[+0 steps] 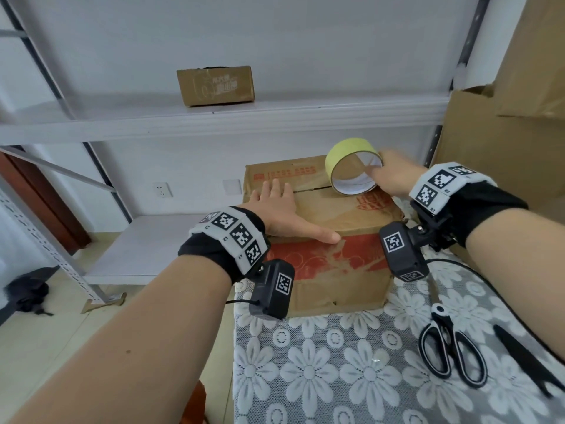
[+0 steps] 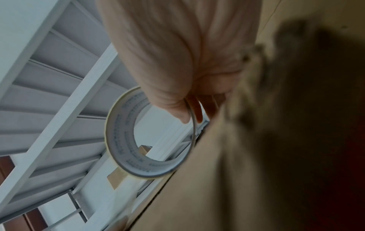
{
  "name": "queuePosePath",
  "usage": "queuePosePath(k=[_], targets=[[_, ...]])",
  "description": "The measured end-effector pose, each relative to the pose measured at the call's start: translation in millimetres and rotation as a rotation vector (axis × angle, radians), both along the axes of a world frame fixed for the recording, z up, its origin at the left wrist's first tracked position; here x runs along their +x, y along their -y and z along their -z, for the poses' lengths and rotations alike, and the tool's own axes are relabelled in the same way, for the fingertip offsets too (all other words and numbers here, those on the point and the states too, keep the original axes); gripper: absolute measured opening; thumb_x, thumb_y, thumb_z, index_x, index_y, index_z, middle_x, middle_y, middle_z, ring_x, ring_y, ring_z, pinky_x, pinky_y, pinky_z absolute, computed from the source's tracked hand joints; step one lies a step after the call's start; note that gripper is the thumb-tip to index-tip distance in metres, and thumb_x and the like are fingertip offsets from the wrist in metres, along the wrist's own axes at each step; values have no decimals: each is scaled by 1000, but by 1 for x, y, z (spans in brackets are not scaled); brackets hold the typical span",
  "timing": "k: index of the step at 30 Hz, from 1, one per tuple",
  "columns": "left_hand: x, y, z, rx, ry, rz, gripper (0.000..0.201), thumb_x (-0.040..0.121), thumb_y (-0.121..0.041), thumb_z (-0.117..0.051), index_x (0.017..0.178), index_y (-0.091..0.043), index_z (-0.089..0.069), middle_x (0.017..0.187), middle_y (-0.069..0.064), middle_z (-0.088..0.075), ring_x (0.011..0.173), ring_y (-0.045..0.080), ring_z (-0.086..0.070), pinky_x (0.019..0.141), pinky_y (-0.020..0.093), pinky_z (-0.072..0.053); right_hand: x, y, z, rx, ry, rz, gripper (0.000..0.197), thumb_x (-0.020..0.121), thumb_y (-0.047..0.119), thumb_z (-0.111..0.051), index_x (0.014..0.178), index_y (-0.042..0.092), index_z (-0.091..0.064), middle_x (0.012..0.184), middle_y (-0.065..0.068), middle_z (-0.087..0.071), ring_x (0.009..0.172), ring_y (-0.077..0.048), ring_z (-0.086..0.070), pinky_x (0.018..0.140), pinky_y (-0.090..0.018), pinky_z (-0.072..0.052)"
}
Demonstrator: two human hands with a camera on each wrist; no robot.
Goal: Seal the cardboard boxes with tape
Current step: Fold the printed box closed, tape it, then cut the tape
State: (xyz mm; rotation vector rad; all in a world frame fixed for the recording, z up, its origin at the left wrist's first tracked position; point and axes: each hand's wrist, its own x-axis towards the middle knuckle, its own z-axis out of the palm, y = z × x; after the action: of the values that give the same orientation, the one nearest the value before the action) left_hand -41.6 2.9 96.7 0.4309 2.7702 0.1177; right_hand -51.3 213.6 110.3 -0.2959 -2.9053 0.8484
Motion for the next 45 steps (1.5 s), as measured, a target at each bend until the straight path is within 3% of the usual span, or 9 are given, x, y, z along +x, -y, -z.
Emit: queuePosePath(k=[9, 16, 23, 27, 33, 36, 40, 43, 45], targets=[[-2, -13, -6, -20, 74, -3, 147, 52, -93, -57, 153, -17, 19, 159, 0, 28, 147, 24, 25, 116, 63, 5, -5, 3, -12, 149, 3, -3, 12, 101, 7, -35, 94, 3, -44, 87, -14, -46, 87, -27, -45, 71, -30, -32], [-1, -25, 4, 23, 2, 43, 153, 48, -95, -53, 153, -12, 19, 160, 8, 25, 147, 25, 24, 119, 54, 8, -5, 5, -12, 160, 27, 10, 15, 100, 6, -35, 88, 4, -44, 73, -8, -42, 85, -26, -45, 69, -29, -31], [1, -37, 7, 69, -22, 86, 148, 56, -91, -57, 153, -8, 18, 160, 8, 26, 147, 23, 25, 121, 46, 9, -9, -2, -12, 88, 65, -21, 15, 96, 15, -45, 105, 4, -50, 97, -15, -54, 84, -28, -53, 64, -32, -39], [1, -36, 8, 60, -25, 82, 148, 55, -92, -56, 153, -8, 18, 160, 8, 25, 147, 23, 24, 121, 46, 9, -12, -2, -14, -60, 177, -44, 31, 93, 27, -55, 110, 3, -50, 102, -16, -59, 95, -36, -63, 84, -49, -54], [-1, -36, 9, 75, -18, 83, 148, 55, -92, -56, 153, -9, 16, 160, 8, 24, 147, 22, 24, 121, 43, 10, -18, -3, -15, 17, 191, -127, 27, 97, 18, -45, 115, 1, -53, 105, -18, -61, 90, -33, -62, 78, -41, -54], [0, -36, 10, 85, -20, 81, 148, 55, -92, -56, 153, -9, 16, 161, 7, 23, 148, 22, 22, 121, 42, 9, -17, -5, -16, 85, 168, -162, 21, 98, 15, -39, 101, 0, -53, 93, -17, -57, 79, -28, -53, 65, -31, -42], [2, -35, 10, 94, -18, 80, 148, 54, -92, -56, 154, -10, 16, 161, 6, 22, 148, 22, 21, 121, 41, 9, -16, -8, -25, 160, 199, -178, 9, 95, 8, -46, 91, 3, -52, 92, -13, -58, 89, -28, -57, 70, -29, -43], [2, -34, 10, 98, -10, 74, 148, 54, -92, -56, 154, -10, 16, 161, 6, 22, 148, 21, 21, 121, 41, 9, -16, -16, -30, 53, 186, -163, 6, 95, 6, -46, 99, 9, -50, 97, -10, -57, 85, -23, -57, 64, -25, -48], [3, -34, 10, 103, -18, 69, 148, 54, -92, -57, 154, -10, 16, 162, 6, 21, 148, 22, 21, 121, 41, 8, -14, -18, -31, -106, 186, -140, 10, 96, 2, -40, 101, 7, -47, 107, -16, -54, 93, -28, -57, 76, -37, -54]])
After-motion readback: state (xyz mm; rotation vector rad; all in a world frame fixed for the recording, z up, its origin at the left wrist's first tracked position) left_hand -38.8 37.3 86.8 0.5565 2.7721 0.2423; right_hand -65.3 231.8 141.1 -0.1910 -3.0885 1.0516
